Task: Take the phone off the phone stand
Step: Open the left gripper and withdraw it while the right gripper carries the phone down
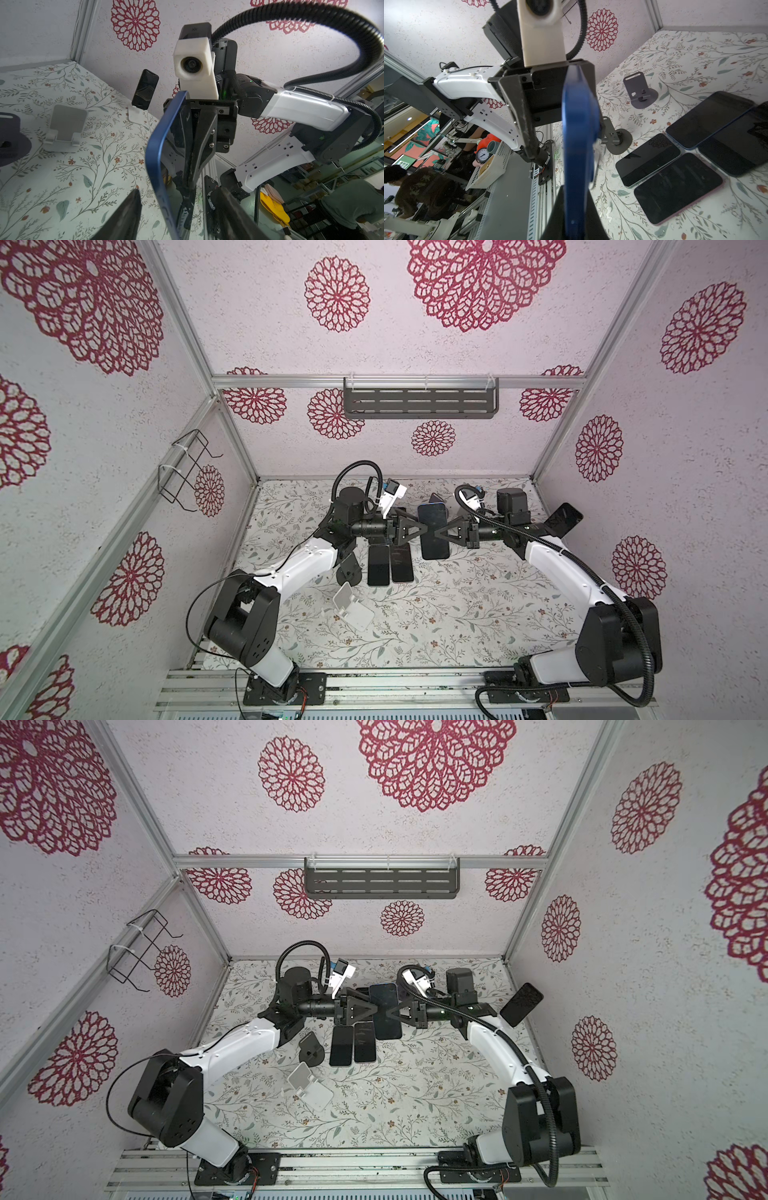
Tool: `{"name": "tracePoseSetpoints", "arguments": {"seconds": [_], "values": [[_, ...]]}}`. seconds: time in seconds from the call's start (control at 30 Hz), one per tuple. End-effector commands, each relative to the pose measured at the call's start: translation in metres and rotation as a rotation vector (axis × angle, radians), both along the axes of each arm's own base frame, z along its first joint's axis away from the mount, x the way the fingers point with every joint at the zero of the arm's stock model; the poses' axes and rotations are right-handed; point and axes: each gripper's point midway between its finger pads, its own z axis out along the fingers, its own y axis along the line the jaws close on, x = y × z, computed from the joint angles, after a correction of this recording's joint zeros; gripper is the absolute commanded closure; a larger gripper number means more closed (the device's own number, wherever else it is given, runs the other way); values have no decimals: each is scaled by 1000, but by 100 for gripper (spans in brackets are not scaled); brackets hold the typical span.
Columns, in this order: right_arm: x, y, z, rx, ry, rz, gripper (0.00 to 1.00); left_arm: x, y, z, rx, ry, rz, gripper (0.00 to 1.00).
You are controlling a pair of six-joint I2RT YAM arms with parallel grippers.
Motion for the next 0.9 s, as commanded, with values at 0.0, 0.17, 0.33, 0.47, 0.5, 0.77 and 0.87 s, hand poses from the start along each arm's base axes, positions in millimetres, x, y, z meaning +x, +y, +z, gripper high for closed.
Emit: {"name": "tracePoseSetpoints", "arguments": {"seconds": [0.0,0.17,0.33,0.47,0.5,0.77,0.87], "values": [[-8,-10,32,-5,-87,-22,100,0,12,13,89,-51,71,31],[7,-27,11,-127,35,-168,100,36,48,3,352,28,357,28],[10,-43,-16,-243,139,-285,100,38,91,13,464,27,531,27],[16,-54,-34,-313,199,-373,100,32,126,25,515,-8,644,26],[18,-57,-40,-334,221,-399,100,32,137,26,536,-20,678,26],[27,-84,-92,-504,352,-590,100,37,187,11,634,-65,839,26],[28,-89,-106,-558,373,-620,100,42,194,-1,640,-41,850,26]]}}
